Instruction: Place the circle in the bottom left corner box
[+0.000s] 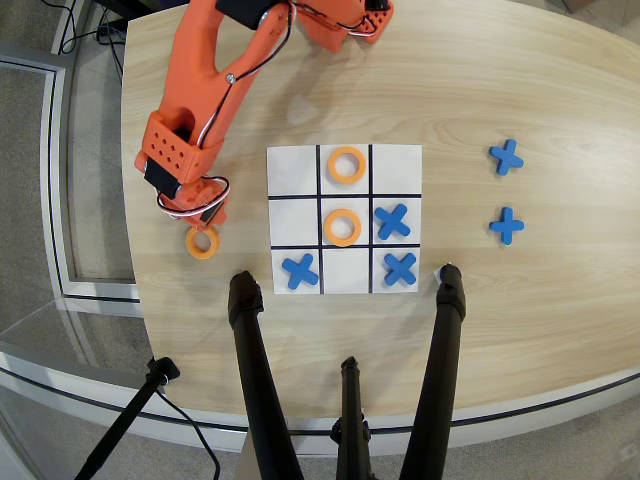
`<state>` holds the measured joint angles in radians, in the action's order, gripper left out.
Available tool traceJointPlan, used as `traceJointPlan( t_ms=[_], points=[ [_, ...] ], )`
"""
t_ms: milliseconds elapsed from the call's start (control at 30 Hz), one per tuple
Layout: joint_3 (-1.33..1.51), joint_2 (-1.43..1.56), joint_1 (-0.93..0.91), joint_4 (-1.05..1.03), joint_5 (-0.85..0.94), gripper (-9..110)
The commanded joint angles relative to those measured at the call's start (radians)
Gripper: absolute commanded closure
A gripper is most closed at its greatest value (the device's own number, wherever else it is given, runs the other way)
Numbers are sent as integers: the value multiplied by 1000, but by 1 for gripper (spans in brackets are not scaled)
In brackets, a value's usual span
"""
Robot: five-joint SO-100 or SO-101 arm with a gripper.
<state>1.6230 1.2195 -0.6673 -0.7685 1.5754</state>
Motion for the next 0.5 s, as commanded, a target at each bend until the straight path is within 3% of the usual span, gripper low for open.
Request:
traceJointPlan(
  t_ms=[0, 467],
  points=[
    [-48, -2, 5, 20, 6, 86],
    [-44, -37, -5, 21, 28, 86]
  ],
)
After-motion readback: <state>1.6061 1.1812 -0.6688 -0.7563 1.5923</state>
